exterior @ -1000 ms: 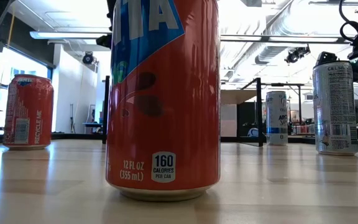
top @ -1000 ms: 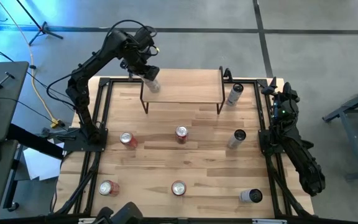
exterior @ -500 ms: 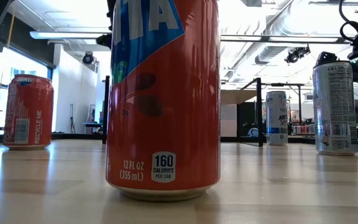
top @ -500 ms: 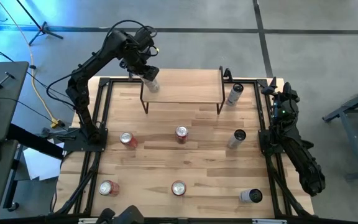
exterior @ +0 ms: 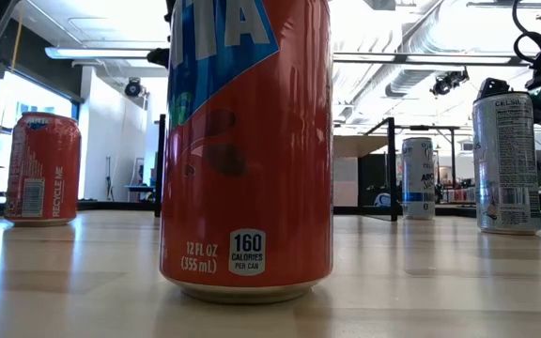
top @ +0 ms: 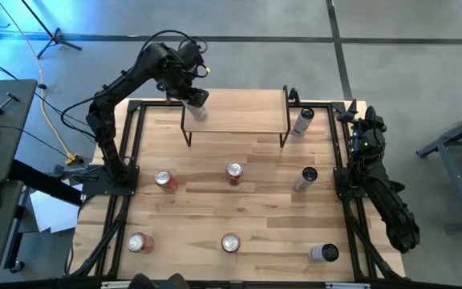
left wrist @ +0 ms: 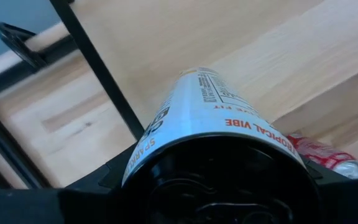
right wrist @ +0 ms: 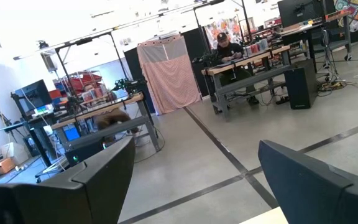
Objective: Place canned beverage on shelf
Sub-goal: Put the white and yellow soda can on the shelf
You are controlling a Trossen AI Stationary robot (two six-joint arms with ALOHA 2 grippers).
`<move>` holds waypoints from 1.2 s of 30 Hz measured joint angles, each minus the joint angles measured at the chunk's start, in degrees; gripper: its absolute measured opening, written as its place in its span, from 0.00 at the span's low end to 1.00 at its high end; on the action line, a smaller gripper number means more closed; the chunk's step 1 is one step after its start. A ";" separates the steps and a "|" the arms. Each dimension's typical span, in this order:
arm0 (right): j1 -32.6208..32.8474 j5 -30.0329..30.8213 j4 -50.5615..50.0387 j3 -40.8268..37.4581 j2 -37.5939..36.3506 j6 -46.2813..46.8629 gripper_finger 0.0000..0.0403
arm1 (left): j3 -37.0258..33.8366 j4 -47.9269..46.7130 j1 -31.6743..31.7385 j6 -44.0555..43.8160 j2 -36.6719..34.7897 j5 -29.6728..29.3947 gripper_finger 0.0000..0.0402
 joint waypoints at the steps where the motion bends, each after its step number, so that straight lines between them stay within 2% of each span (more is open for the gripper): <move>1: 0.01 0.00 0.00 0.01 -0.02 -0.01 0.81 | 0.00 0.00 0.00 0.52 0.00 -0.27 0.57; 9: 0.02 0.00 0.00 -0.01 -0.02 -0.01 0.81 | 0.00 0.02 0.00 0.45 0.00 -1.76 0.57; 17: -0.01 0.00 0.00 -0.02 -0.02 0.00 0.81 | 0.00 0.04 -0.22 -3.64 -0.07 -2.53 0.58; 36: 0.01 0.00 0.00 -0.01 -0.02 -0.02 0.81 | 0.11 0.14 -0.23 -5.06 -0.20 -2.04 0.78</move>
